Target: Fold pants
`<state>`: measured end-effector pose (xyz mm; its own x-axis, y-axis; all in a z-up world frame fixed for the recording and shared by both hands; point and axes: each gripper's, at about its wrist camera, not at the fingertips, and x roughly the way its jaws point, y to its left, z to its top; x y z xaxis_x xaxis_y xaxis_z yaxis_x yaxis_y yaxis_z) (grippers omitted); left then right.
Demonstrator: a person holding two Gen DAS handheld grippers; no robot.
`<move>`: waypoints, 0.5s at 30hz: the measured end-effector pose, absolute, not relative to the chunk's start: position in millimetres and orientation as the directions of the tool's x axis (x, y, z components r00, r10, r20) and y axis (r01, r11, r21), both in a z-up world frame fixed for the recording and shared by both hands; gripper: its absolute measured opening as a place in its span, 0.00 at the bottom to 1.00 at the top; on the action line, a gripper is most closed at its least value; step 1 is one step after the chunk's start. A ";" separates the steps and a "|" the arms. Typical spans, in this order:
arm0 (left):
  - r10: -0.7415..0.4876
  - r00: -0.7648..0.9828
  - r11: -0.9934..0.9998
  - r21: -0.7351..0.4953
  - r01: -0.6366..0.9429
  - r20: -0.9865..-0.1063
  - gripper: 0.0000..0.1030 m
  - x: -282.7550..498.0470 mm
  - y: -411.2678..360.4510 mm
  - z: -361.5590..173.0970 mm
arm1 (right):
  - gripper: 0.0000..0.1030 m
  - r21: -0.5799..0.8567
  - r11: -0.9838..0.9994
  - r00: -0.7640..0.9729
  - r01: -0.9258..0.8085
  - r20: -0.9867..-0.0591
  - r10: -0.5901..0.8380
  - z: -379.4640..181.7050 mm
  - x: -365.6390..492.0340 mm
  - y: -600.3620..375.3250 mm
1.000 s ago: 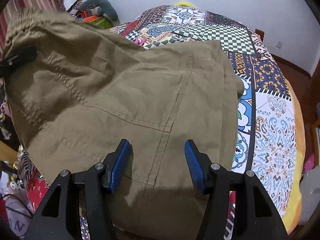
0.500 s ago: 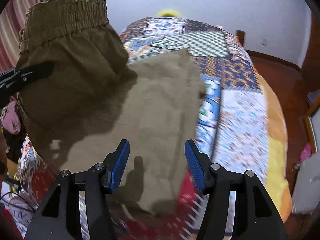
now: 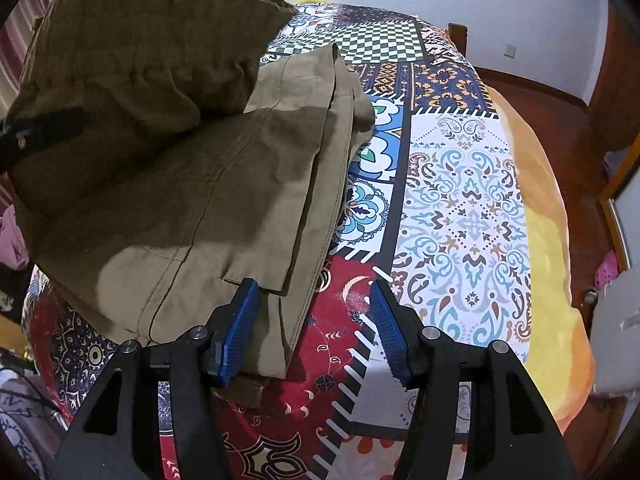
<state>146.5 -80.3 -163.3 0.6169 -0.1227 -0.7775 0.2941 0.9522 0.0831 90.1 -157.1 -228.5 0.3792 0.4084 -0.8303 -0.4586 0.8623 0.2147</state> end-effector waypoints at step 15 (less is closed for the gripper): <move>-0.122 0.515 0.935 0.077 0.347 -0.848 0.21 154.0 -106.5 -195.9 | 0.52 0.230 0.867 0.382 -0.442 -0.826 0.414 -230.6 87.8 -159.9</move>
